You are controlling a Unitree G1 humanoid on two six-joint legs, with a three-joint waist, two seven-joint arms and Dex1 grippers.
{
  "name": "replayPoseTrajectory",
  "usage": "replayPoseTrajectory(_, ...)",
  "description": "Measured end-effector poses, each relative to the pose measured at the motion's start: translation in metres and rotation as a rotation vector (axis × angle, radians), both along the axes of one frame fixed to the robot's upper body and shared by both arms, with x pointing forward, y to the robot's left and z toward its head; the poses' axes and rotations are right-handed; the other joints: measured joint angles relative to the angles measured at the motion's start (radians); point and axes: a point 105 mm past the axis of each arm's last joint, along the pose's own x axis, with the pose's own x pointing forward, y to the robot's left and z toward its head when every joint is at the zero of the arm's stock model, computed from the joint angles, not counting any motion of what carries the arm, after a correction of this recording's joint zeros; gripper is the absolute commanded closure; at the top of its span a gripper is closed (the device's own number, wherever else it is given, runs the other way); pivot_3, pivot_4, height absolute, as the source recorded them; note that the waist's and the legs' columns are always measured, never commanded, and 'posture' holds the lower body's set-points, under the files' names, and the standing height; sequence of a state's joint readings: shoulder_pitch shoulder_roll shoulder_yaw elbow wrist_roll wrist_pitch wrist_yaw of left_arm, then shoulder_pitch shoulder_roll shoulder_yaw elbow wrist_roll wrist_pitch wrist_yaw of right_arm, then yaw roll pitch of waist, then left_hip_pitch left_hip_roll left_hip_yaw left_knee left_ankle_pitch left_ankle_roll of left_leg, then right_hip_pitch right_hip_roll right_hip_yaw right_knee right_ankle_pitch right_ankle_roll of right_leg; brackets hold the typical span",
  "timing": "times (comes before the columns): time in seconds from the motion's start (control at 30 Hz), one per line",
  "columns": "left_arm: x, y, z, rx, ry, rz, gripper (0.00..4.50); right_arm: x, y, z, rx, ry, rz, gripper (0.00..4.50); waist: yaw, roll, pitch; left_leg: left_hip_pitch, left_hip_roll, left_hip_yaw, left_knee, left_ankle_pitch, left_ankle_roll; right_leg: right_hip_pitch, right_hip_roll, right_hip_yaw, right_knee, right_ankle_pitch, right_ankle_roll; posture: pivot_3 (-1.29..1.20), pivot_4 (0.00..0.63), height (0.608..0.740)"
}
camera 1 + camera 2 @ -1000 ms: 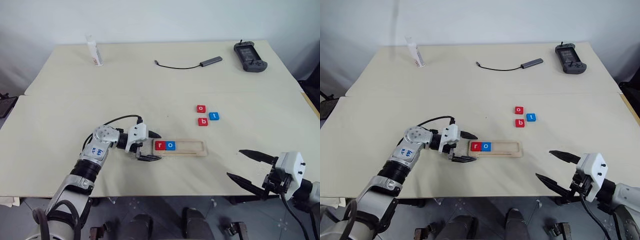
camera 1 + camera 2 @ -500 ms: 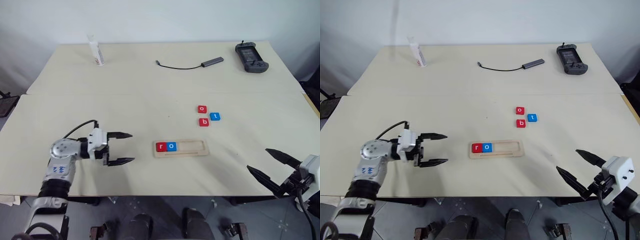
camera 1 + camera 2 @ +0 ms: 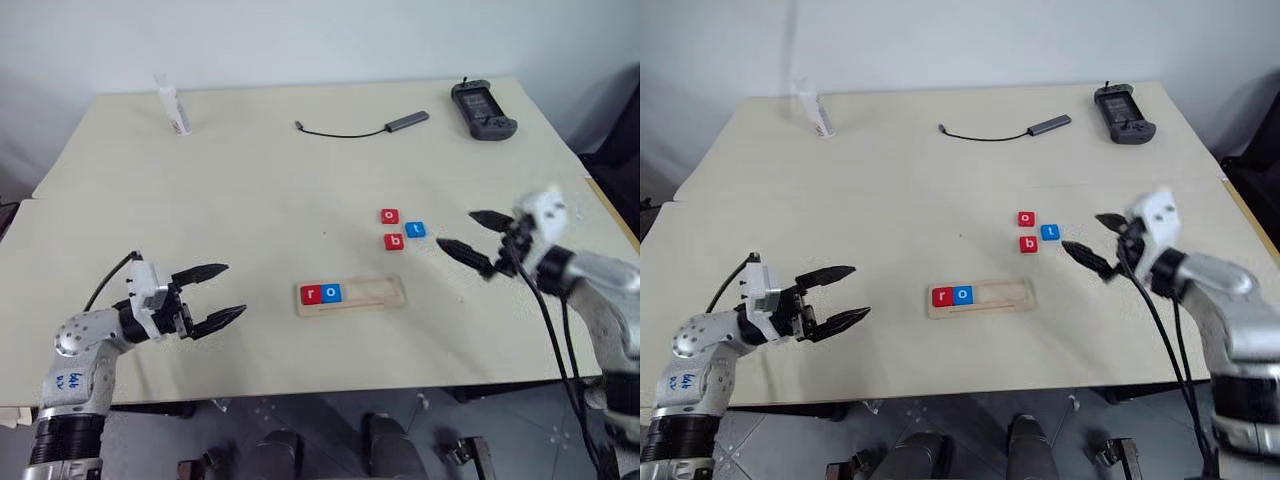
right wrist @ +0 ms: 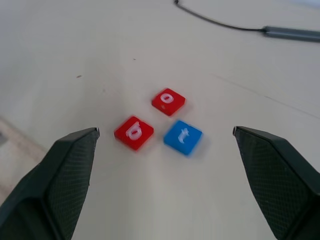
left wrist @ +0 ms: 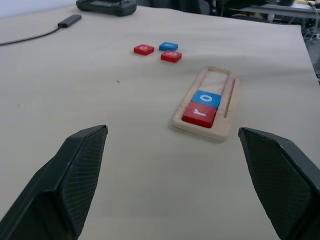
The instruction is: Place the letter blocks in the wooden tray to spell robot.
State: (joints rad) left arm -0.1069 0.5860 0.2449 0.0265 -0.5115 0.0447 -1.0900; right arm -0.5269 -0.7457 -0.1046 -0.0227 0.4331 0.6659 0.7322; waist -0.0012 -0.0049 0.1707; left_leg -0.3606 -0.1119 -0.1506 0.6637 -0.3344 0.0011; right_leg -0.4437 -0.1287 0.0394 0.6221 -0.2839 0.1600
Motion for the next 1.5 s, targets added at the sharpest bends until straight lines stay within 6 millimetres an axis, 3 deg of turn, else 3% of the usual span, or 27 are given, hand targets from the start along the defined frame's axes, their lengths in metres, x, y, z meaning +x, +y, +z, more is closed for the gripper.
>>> replayPoseTrajectory(0.17,0.002,-0.003,0.003,-0.025,-0.022,0.051,0.05,0.029,0.012,-0.01,-0.052,0.077,-0.051,0.0,0.018,0.0,0.0,-0.003,-0.002,-0.002,0.001,-0.001,0.002,-0.001,-0.001,-0.002,-0.001,0.0,-0.002,0.0,0.15,0.74)
replayPoseTrajectory(0.27,0.002,-0.006,0.005,-0.027,-0.027,0.052,0.05,0.035,0.008,-0.023,-0.068,0.128,-0.088,0.0,0.02,0.0,0.0,-0.007,-0.002,-0.003,0.001,-0.002,0.003,-0.003,-0.001,-0.003,0.0,0.0,-0.001,0.0,0.15,0.74)
replayPoseTrajectory(0.6,0.003,-0.011,0.007,-0.033,-0.035,0.071,0.05,0.029,0.015,-0.025,-0.074,0.191,-0.112,0.0,-0.001,0.0,0.0,-0.008,-0.001,-0.003,0.001,-0.003,0.003,-0.004,-0.001,-0.004,0.0,0.0,-0.001,0.0,0.15,0.74)
replayPoseTrajectory(0.93,0.002,-0.014,0.005,-0.029,-0.028,0.061,0.05,0.009,0.049,-0.034,-0.029,0.323,-0.173,0.0,-0.001,0.0,0.0,-0.008,-0.001,-0.003,0.002,-0.003,0.002,-0.004,-0.001,-0.004,0.0,0.0,-0.001,0.0,0.15,0.74)
replayPoseTrajectory(1.1,-0.001,-0.016,0.005,-0.022,-0.023,0.054,0.05,0.014,0.051,-0.05,-0.034,0.343,-0.269,0.0,-0.003,0.0,0.0,-0.008,-0.001,-0.003,0.001,-0.003,0.002,-0.004,-0.001,-0.004,0.001,0.0,-0.001,0.0,0.15,0.74)
replayPoseTrajectory(1.3,-0.002,-0.018,0.008,-0.015,-0.027,0.044,0.05,0.024,0.063,-0.05,0.019,0.322,-0.319,0.0,-0.01,0.0,0.0,-0.007,0.0,-0.003,0.002,-0.003,0.002,-0.004,0.0,-0.004,0.002,0.0,-0.002,0.0,0.15,0.74)
replayPoseTrajectory(1.5,-0.006,-0.026,0.013,0.0,-0.047,0.005,0.0,0.032,0.067,-0.052,0.047,0.293,-0.378,1.92,-0.027,0.0,-0.001,-0.006,-0.001,-0.003,0.002,-0.003,0.002,-0.004,0.0,-0.004,0.003,0.0,-0.002,0.0,0.15,0.74)
